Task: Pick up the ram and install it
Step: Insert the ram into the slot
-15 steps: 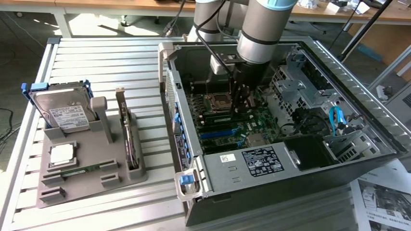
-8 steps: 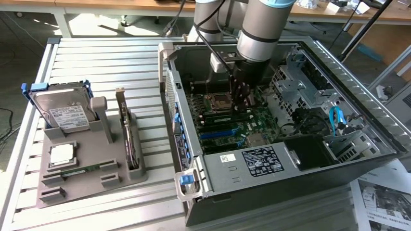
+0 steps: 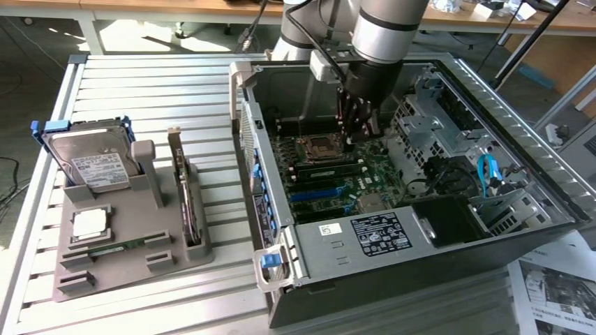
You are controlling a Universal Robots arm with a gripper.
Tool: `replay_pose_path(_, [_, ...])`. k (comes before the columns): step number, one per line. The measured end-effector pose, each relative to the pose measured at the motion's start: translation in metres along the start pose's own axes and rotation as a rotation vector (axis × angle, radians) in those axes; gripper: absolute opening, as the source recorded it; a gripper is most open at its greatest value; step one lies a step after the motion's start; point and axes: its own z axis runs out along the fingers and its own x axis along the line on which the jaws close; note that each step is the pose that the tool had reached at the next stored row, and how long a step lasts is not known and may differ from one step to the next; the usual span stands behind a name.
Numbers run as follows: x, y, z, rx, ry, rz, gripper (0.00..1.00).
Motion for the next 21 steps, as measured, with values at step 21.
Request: replay_pose_path(21, [0.000,-0.0566,-0.0001,-0.0002,0.0001,0.000,0.11])
